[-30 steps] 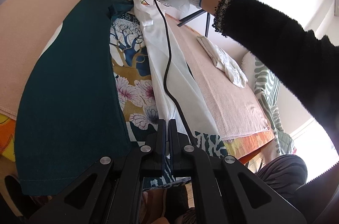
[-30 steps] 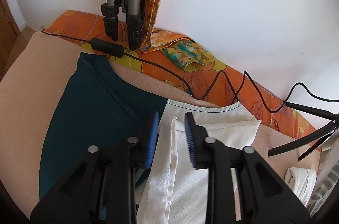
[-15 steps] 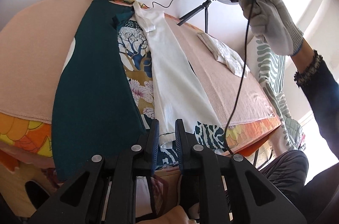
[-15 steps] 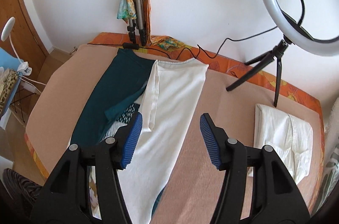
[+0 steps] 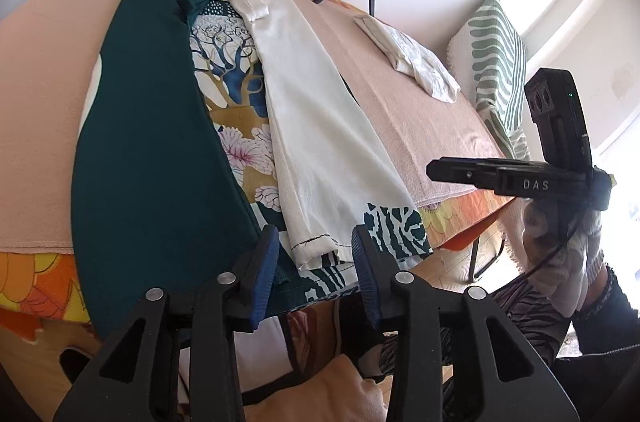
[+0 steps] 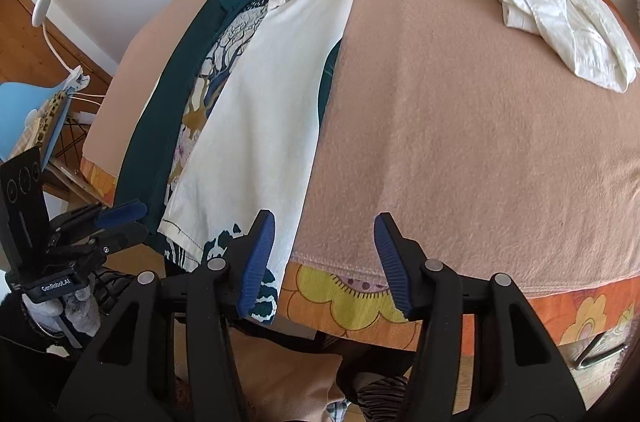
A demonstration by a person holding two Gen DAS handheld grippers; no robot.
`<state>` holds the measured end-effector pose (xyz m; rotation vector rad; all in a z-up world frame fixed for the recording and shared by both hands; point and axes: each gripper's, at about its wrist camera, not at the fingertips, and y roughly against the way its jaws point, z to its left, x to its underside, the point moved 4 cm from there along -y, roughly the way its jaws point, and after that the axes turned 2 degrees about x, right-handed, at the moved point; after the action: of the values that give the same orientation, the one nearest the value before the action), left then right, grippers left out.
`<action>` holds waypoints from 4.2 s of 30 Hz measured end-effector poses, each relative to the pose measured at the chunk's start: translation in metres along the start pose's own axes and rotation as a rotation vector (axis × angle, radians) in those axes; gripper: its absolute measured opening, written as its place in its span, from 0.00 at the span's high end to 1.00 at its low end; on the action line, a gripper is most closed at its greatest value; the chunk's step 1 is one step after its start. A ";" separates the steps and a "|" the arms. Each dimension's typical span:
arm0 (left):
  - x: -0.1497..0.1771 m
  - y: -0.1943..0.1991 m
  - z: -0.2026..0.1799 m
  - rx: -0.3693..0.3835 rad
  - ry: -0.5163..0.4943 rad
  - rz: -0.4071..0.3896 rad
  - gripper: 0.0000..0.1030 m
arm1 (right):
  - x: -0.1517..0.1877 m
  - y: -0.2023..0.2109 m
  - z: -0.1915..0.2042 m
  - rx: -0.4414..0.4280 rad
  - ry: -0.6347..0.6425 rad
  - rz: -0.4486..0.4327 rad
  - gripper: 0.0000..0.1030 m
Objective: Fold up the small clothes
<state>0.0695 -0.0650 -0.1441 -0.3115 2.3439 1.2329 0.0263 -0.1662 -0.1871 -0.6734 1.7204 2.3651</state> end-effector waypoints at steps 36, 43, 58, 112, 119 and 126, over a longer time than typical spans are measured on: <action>0.030 0.073 0.076 -0.196 0.110 -0.067 0.56 | 0.018 -0.006 0.013 -0.061 0.046 -0.004 0.58; 0.033 0.060 0.084 -0.181 0.135 -0.026 0.57 | 0.022 -0.014 0.018 -0.067 0.064 0.018 0.59; 0.031 0.053 0.087 -0.090 0.177 -0.011 0.99 | 0.022 -0.021 0.022 -0.150 0.037 0.044 0.95; 0.022 0.077 0.108 0.004 0.329 -0.036 0.99 | 0.012 -0.009 0.005 -0.365 -0.169 0.014 0.96; 0.022 0.069 0.122 -0.028 0.404 0.026 0.83 | 0.010 -0.008 0.008 -0.338 -0.137 0.010 0.96; 0.016 0.057 0.107 -0.066 0.332 0.086 0.83 | -0.001 -0.003 0.003 -0.213 -0.096 0.005 0.79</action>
<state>0.0647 0.0558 -0.1632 -0.4744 2.6224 1.3920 0.0270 -0.1628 -0.1887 -0.5725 1.4480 2.5627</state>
